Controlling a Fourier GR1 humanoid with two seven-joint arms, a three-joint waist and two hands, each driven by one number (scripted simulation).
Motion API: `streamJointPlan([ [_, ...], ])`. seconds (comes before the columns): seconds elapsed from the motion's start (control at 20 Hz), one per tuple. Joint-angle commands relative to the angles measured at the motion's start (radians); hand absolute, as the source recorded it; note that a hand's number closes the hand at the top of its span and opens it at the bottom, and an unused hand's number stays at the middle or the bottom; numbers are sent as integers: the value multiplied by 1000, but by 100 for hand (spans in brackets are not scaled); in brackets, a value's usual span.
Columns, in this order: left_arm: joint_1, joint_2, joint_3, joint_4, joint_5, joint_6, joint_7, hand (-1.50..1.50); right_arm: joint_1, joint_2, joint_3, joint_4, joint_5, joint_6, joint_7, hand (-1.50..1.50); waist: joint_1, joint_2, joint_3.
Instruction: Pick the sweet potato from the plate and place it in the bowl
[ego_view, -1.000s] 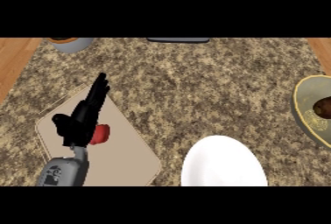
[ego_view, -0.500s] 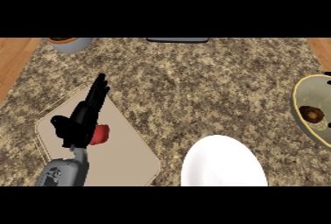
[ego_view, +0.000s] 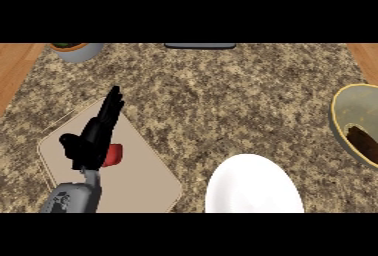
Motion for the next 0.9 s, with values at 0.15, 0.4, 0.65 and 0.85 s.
streamJointPlan([
  [0.15,25,14,3,-46,10,-18,6,0,-17,-87,-51,107,-80,282,-23,-150,5,0,1],
  [0.4,-29,17,30,37,11,-17,-32,0,27,-124,-57,116,-116,394,-35,-150,-9,8,3],
  [0.65,-16,13,32,18,20,-15,-5,0,65,-114,-59,89,-157,461,-39,-150,-15,5,5],
  [0.85,35,-18,-17,-38,-9,9,8,0,123,-146,-41,57,-158,475,-63,-150,-5,1,8],
])
